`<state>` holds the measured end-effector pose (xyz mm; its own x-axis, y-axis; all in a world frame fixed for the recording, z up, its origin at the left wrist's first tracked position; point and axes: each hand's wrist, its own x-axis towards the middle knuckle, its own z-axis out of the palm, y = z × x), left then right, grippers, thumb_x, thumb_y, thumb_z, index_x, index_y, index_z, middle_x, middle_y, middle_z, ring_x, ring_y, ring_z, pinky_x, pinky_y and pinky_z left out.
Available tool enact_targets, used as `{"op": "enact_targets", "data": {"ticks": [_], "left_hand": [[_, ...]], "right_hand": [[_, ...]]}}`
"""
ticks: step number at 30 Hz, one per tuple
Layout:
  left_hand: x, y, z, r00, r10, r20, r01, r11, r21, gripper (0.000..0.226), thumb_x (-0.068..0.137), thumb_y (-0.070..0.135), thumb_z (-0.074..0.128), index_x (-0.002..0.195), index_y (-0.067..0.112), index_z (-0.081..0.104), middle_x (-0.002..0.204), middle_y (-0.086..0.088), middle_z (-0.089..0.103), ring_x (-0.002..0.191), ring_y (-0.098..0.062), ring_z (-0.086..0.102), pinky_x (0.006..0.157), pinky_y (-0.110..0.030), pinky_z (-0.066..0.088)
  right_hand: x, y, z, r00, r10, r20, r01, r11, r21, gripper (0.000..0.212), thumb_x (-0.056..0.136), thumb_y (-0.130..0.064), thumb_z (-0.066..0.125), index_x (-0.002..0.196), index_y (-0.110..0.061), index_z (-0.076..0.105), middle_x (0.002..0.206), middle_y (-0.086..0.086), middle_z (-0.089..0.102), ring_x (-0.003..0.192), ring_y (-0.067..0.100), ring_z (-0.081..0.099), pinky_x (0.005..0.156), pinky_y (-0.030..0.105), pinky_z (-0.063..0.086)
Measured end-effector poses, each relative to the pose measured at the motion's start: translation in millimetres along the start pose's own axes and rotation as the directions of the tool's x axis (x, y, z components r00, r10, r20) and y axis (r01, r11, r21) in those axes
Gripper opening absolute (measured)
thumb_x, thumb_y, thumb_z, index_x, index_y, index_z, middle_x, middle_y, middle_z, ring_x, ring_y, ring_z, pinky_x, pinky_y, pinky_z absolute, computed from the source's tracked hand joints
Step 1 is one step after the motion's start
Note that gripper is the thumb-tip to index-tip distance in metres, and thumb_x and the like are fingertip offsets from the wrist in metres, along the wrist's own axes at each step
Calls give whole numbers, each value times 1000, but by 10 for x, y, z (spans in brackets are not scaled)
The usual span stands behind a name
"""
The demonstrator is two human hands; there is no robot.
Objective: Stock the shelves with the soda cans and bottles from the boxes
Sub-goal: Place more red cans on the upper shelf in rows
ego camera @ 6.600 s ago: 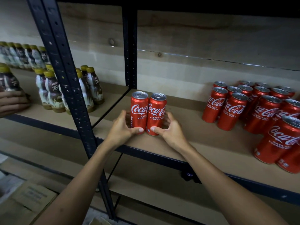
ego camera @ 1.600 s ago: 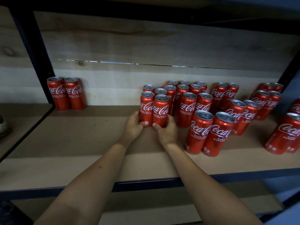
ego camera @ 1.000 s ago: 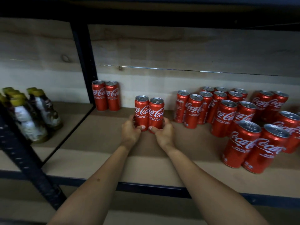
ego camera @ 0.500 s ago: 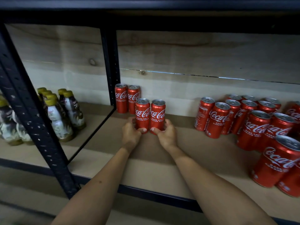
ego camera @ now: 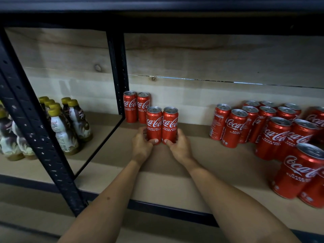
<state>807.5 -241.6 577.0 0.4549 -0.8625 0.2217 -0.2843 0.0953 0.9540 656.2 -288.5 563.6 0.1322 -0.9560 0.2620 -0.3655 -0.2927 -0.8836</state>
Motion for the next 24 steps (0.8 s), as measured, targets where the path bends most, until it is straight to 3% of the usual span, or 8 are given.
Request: {"op": "enact_targets", "data": {"ticks": [7,10,12,14,17,20,24], "left_hand": [[-54,33,-21,999,-20,29,20,1000,4,69,71,7,83,131,15,49,124,-6,63,113,-19,61,102,-45,48],[-68,-27,-4,999,-28,18,28,999,25,81,64,25,85,134,23,43,129,-3,61,117,-18,59,103,-45,48],[-160,54,6,999,6,-34,-3,995,97,84,64,26,85,135,21,41,125,0,59,114,-16,57,102,-33,45],[-265,147,1,984,93,-151,-59,975,216,69,71,13,82,129,10,45,118,-7,57,109,-22,54,92,-27,42],[-383,229,1,923,302,-239,-222,924,312,39,73,0,72,107,6,52,98,-10,57,90,-26,56,82,-35,47],[-467,274,140,919,359,-165,-296,902,315,25,75,-5,65,95,9,57,77,-2,55,69,-19,54,68,-27,44],[-574,344,494,901,433,32,-427,869,251,14,73,-2,60,81,9,63,68,-4,62,60,-20,58,61,-27,47]], "right_hand": [[-84,-133,-49,999,-34,1,34,992,-121,60,77,-28,79,129,-17,52,122,8,67,108,26,65,94,43,53],[-77,-80,-51,1000,-12,7,12,994,-105,62,71,-35,78,126,-27,52,121,4,67,109,23,65,95,44,53],[-43,38,-51,1000,-2,8,3,996,-85,65,66,-38,74,126,-33,50,122,2,67,111,20,64,97,45,52],[-131,-19,-136,1000,-1,5,1,994,-108,65,73,-28,75,133,-25,51,127,6,64,117,21,61,101,44,49],[-247,-32,-340,1000,-3,-14,0,985,-175,62,82,-13,73,140,-10,49,133,13,59,122,24,57,106,39,45],[-336,25,-592,999,-47,12,48,962,-269,56,84,-13,70,137,-11,52,130,11,61,120,23,58,105,38,46],[-423,90,-997,997,-71,-32,55,929,-366,47,85,-13,70,130,-10,58,122,10,67,114,25,61,100,32,46]]}}
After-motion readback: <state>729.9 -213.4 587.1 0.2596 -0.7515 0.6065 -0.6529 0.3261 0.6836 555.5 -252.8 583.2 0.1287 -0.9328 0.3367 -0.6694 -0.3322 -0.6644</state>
